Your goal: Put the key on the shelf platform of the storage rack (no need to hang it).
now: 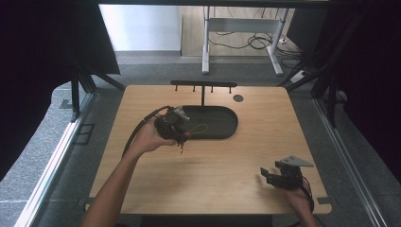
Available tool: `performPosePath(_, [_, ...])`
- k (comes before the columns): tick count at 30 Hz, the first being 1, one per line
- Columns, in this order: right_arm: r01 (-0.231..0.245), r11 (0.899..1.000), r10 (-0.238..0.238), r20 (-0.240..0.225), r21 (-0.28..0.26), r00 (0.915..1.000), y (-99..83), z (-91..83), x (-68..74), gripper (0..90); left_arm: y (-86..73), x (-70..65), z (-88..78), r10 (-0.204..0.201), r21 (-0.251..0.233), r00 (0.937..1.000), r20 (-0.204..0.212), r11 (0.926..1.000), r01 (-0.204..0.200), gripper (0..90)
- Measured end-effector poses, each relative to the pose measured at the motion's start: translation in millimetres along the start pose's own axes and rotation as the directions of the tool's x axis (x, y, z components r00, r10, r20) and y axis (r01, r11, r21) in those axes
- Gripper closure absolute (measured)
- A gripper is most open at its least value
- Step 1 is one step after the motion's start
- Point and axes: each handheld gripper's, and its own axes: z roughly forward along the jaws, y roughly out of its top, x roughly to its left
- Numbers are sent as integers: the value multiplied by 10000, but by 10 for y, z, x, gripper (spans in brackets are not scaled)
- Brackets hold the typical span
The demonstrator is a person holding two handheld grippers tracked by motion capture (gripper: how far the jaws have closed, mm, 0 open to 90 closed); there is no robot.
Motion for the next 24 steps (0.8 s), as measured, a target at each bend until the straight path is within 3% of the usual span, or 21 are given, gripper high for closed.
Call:
performPosePath(5, [-30,10000,30,-33,-31,10000,3,-2,-18,297,114,48,76,103,280,9999,-17,9996,-102,670])
performPosePath(14, [-75,9999,75,-68,-90,9999,6,-24,-29,298,179,112,147,24,511,10000,53,9987,-27,670])
performPosePath(24, [-23,10000,23,-59,-12,10000,10,-7,-6,298,288,185,124,78,383,9999,72,9992,-81,670])
